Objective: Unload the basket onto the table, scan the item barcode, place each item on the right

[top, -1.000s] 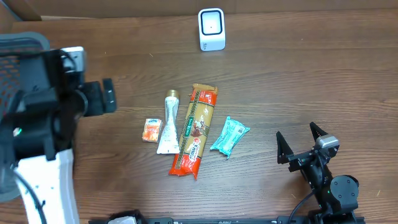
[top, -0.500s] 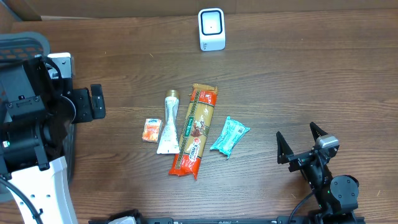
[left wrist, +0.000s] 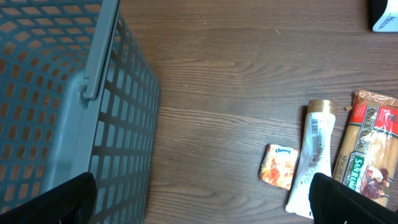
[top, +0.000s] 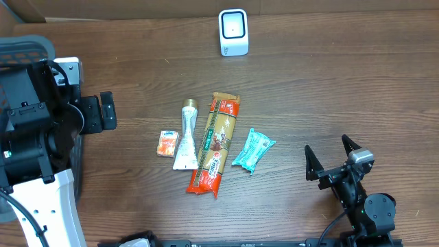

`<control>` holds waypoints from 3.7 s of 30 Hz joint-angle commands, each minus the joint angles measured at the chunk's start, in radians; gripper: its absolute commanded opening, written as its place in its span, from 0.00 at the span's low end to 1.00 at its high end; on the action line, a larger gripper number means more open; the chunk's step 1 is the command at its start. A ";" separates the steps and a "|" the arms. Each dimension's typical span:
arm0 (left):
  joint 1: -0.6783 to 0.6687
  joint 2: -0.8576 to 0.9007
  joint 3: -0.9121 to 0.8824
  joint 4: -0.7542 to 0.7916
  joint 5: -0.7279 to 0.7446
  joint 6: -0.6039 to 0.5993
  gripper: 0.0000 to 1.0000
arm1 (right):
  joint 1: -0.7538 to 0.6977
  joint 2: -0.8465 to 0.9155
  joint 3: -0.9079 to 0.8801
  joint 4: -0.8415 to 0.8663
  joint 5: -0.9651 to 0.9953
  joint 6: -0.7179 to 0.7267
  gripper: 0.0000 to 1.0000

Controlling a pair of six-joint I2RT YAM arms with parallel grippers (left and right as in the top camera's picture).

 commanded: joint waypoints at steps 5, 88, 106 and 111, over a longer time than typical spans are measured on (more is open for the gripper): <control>0.003 0.006 0.014 0.001 0.005 0.011 1.00 | 0.006 -0.007 -0.010 0.005 0.006 0.003 1.00; 0.004 0.006 0.014 0.001 0.005 0.011 1.00 | 0.401 1.668 0.907 -0.435 -0.375 0.645 0.74; 0.004 0.006 0.014 0.001 0.005 0.011 1.00 | 0.132 1.667 1.192 -0.759 -0.010 0.026 0.96; 0.004 0.006 0.014 0.001 0.005 0.011 1.00 | 0.081 1.667 1.243 -0.886 -0.169 0.105 0.96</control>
